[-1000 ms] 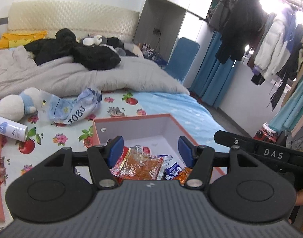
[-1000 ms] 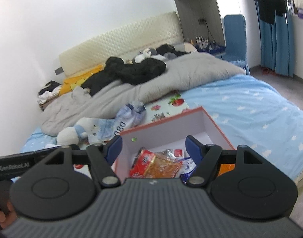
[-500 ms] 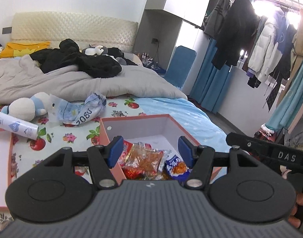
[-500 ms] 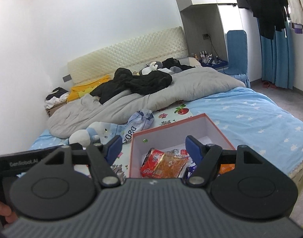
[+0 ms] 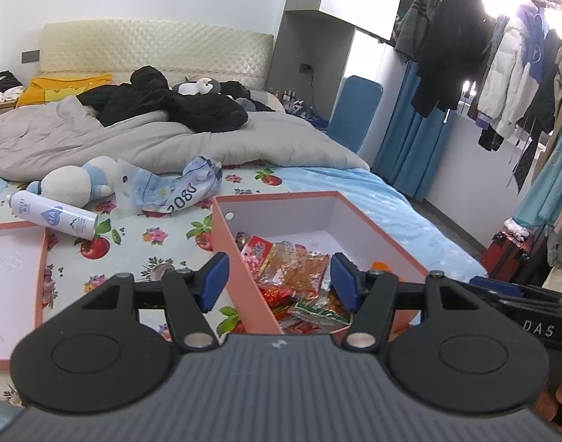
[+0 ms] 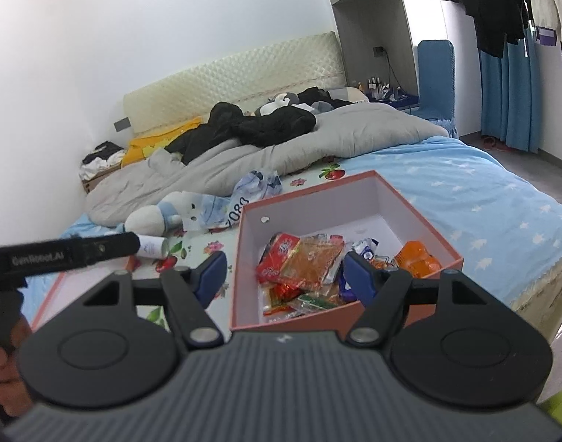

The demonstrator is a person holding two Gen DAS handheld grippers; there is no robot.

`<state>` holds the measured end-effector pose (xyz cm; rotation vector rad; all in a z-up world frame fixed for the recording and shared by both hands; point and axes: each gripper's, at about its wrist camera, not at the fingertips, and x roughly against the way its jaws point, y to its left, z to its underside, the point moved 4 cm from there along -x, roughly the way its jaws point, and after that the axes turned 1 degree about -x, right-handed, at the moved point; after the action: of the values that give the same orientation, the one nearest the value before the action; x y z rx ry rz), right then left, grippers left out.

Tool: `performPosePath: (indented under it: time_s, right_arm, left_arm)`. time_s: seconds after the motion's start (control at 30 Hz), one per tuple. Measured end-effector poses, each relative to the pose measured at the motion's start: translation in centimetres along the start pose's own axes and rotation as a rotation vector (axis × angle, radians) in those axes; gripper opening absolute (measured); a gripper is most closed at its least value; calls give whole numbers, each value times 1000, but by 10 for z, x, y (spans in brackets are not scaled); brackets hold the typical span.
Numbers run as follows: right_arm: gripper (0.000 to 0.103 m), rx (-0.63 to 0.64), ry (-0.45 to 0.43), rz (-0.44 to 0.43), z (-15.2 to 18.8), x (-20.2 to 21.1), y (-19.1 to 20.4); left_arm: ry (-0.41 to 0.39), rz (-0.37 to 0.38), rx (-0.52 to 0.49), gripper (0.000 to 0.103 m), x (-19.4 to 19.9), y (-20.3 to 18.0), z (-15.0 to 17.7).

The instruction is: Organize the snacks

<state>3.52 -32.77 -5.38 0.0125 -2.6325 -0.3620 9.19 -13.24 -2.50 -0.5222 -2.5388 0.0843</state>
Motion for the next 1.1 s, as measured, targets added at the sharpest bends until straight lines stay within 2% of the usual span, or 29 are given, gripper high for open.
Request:
performPosePath:
  time_s: [0.57,1.0,1.03,1.1]
  right_arm:
    - [72,-19,11,34,24,-20,-14]
    - [72,23,18,55,32,-32,-12]
    - [72,27,20,59,32,-33,-12]
    - [72,28,22,66,33,-35,-12]
  left_arm:
    - [54,-35,-5,66,-44,9,23]
    - [89,-31,4,67,-60,19,37]
    - [93,-10,2,68,-60,19,37]
    - [106,0,3,82,-62,19,38]
